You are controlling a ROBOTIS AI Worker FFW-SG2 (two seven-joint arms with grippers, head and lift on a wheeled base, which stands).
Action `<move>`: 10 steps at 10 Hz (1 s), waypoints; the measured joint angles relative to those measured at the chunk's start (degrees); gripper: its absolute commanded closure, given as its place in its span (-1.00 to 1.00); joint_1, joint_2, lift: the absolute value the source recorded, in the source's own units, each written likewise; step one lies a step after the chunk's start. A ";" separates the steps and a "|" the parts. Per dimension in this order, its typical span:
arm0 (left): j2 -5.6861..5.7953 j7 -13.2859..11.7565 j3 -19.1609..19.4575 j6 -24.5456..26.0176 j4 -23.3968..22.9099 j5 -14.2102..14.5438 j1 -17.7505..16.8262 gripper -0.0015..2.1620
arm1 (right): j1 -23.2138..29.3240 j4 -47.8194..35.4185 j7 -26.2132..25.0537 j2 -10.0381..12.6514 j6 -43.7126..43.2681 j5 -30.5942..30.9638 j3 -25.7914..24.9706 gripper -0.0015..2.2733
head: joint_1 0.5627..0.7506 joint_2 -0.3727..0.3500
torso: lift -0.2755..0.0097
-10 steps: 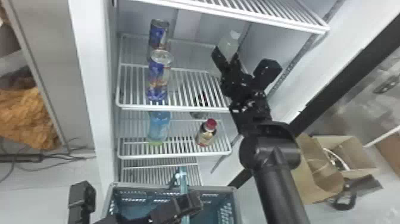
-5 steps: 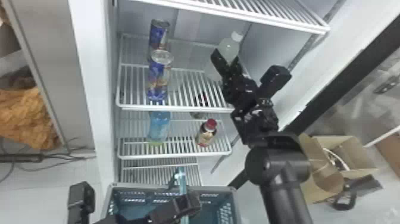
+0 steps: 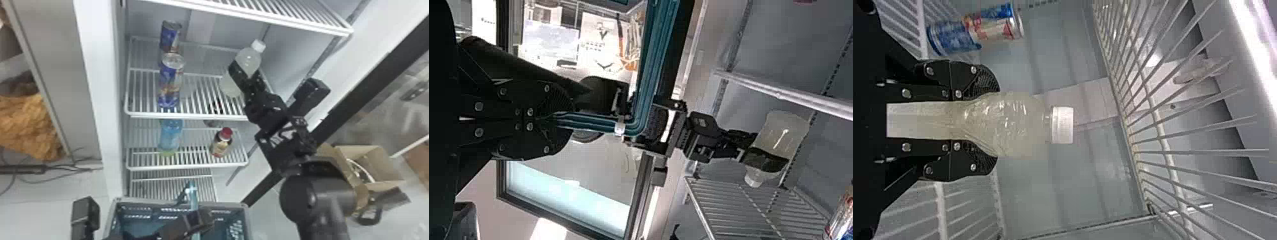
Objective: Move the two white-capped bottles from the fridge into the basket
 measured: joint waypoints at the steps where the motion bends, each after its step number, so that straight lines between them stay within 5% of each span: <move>1: 0.00 0.00 0.08 0.00 0.01 -0.07 0.01 0.10 | 2.39 -4.11 0.00 0.07 2.66 -0.57 -0.95 -0.14 | 0.41 -0.94 | 0.93; 10: -0.02 0.00 0.62 -0.13 0.62 -0.42 0.28 0.10 | 20.93 -35.07 -0.09 1.88 32.32 -5.62 -8.96 -0.14 | 0.41 -0.94 | 0.93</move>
